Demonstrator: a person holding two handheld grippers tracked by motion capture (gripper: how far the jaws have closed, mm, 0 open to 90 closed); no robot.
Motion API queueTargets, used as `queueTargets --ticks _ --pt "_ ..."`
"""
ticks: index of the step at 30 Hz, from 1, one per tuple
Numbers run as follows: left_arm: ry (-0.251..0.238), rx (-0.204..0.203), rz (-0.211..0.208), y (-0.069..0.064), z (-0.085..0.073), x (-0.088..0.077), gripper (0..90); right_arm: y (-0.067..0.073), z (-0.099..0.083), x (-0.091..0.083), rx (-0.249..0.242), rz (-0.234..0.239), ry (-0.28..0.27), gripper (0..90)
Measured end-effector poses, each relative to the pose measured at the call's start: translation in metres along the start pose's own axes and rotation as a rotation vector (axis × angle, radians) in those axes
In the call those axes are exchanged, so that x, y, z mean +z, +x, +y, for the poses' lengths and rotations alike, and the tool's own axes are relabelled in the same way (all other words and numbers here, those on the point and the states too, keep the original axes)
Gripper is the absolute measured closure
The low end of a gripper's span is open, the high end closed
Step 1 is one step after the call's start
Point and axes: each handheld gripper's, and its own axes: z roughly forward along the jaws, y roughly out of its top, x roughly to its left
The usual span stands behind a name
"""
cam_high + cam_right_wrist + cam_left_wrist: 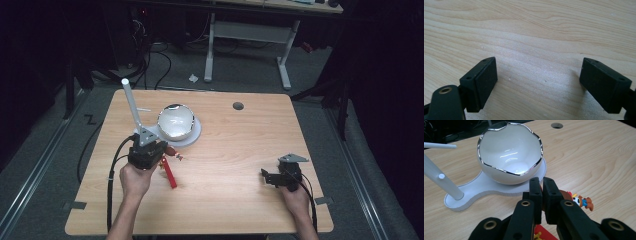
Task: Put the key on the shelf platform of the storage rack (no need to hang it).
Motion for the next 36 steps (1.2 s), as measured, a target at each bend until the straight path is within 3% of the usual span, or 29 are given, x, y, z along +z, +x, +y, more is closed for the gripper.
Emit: queueTargets --ticks 3,4,9,14,19,27,30,36 --pt "0.006 0.005 -0.01 -0.003 0.006 -0.003 86.4 0.0 0.0 0.0 0.0 0.0 0.0 14.6" --pt "0.01 -0.015 -0.009 -0.005 0.007 -0.004 86.4 0.0 0.0 0.0 0.0 0.0 0.0 14.6" --pt "0.032 -0.036 -0.028 -0.011 0.017 -0.008 86.5 0.0 0.0 0.0 0.0 0.0 0.0 14.6" --pt "0.043 -0.026 -0.035 -0.016 0.025 -0.005 86.5 0.0 0.0 0.0 -0.002 0.002 0.001 14.6" --pt "0.049 -0.063 -0.046 -0.022 0.035 -0.006 86.4 0.0 0.001 0.0 -0.001 0.002 0.001 14.6" --pt "0.037 -0.063 -0.069 -0.036 0.047 -0.013 86.4 0.0 0.0 0.0 -0.002 0.002 0.001 14.6" --pt "0.04 -0.045 -0.072 -0.04 0.05 -0.014 86.4 0.001 0.0 0.0 -0.002 0.002 0.001 14.6" --pt "0.041 -0.061 -0.089 -0.052 0.062 -0.013 86.4 0.0 0.0 0.0 -0.003 0.002 0.001 14.6"
